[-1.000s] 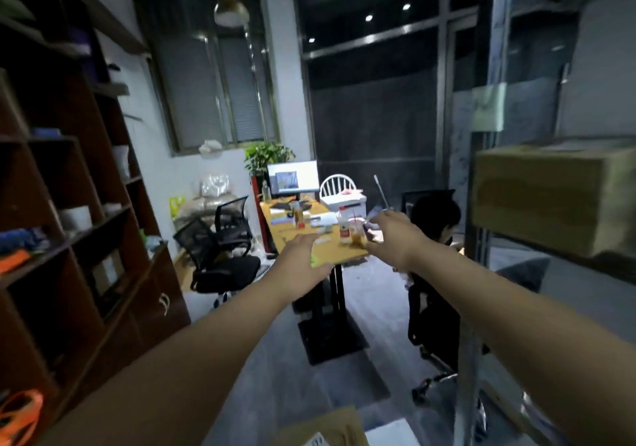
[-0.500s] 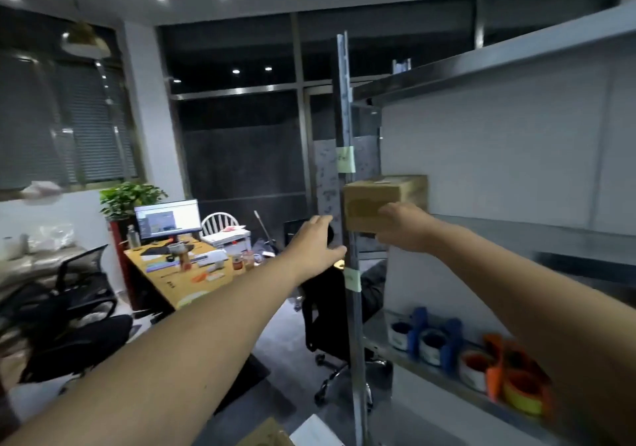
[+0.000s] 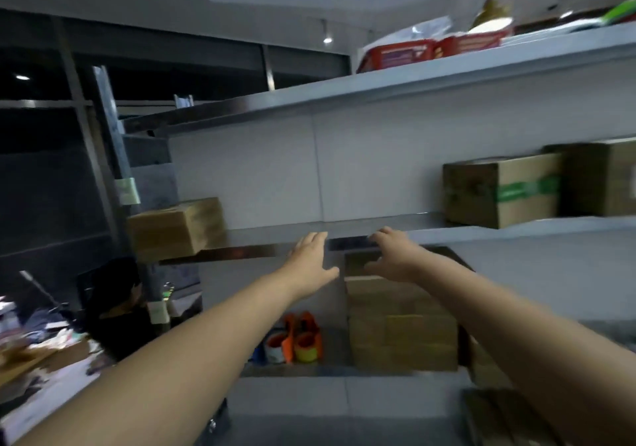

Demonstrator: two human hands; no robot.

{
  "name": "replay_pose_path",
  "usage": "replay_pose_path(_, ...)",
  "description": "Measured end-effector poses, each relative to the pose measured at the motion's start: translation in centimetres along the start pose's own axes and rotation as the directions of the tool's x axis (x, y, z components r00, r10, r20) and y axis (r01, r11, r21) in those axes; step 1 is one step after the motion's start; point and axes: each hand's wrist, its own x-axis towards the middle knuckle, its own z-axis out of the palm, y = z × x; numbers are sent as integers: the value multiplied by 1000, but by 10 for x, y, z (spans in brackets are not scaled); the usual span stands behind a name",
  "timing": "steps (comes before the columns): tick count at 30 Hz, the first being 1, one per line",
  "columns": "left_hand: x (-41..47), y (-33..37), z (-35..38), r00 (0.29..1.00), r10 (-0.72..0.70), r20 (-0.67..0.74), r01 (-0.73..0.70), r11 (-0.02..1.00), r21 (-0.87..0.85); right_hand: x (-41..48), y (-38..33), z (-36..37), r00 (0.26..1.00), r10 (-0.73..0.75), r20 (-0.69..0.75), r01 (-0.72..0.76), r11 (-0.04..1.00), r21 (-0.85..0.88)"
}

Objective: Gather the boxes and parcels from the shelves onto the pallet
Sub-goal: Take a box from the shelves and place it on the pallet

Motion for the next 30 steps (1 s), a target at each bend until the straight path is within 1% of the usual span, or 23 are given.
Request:
replay_pose_path(3, 25, 83, 41, 992, 125, 4, -124, 991, -57, -45, 78, -33, 996, 91, -1, -91, 995, -47)
replay_pose_path(5, 35, 137, 69, 983, 185, 2, -183, 977, -110, -80, 129, -57, 985, 174, -8, -174, 981, -85)
replay_pose_path(9, 38, 248, 128, 959, 279, 56, -259, 937, -236, -156, 224, -107, 934, 354, -59, -358, 930, -84)
replay_pose_path(11, 36, 302, 155, 936, 334, 112, -290, 911, -295, -197, 266, -129, 905, 418, -77, -423, 904, -57)
replay_pose_path(14, 29, 380, 193, 891, 425, 162, -357, 874, -329, -263, 323, -158, 848, 523, -89, -528, 847, -60)
replay_pose_path(19, 13, 502, 244, 806, 566, 176, -466, 788, -402, -366, 396, -204, 703, 682, -202, -701, 712, -37)
replay_pose_path(23, 1, 584, 268, 695, 695, 185, -561, 684, -466, -434, 437, -235, 579, 777, -248, -803, 596, -6)
replay_pose_path(27, -6, 650, 290, 612, 765, 203, -604, 617, -504, -487, 473, -253, 455, 845, -283, -873, 485, 45)
replay_pose_path(30, -11, 701, 308, 567, 799, 201, -628, 577, -522, -510, 502, -260, 366, 881, -301, -914, 402, 64)
